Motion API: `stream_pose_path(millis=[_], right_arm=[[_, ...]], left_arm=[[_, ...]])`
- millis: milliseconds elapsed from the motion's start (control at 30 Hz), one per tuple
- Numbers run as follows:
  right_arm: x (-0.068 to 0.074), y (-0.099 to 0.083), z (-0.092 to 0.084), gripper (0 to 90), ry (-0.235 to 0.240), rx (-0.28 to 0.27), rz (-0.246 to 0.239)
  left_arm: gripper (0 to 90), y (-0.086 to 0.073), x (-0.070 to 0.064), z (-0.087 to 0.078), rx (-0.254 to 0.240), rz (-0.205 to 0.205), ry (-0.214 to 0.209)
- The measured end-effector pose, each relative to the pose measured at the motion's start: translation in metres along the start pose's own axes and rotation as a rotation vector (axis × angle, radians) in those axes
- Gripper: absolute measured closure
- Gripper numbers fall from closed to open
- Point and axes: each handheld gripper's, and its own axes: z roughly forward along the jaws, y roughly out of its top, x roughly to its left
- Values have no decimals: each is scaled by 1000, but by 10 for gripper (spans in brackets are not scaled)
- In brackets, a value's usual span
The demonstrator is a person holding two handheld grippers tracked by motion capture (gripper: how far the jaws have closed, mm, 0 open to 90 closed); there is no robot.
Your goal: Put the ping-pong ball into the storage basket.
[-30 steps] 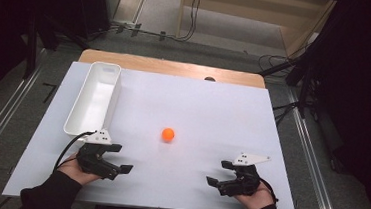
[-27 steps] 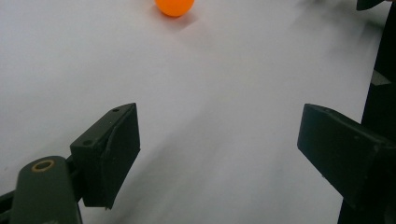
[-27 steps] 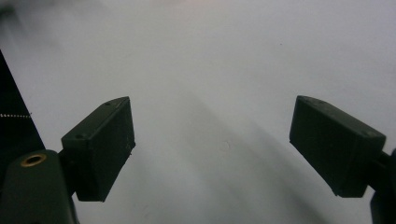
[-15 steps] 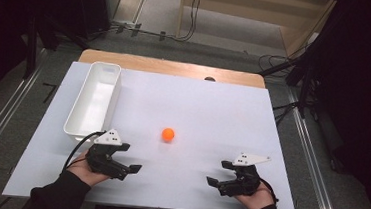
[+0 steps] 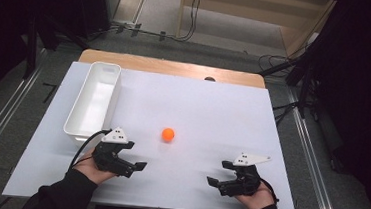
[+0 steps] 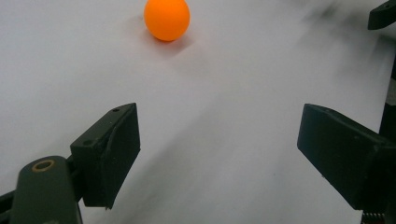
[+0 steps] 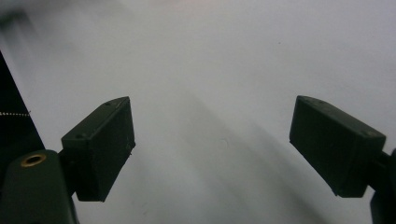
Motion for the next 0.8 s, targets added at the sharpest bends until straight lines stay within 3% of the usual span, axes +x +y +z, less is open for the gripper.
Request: stream_pose_path(millis=[800], right_arm=[[0,0,0,128,-5,-2,0]], left_arm=[[146,11,1,14,10,1,8]])
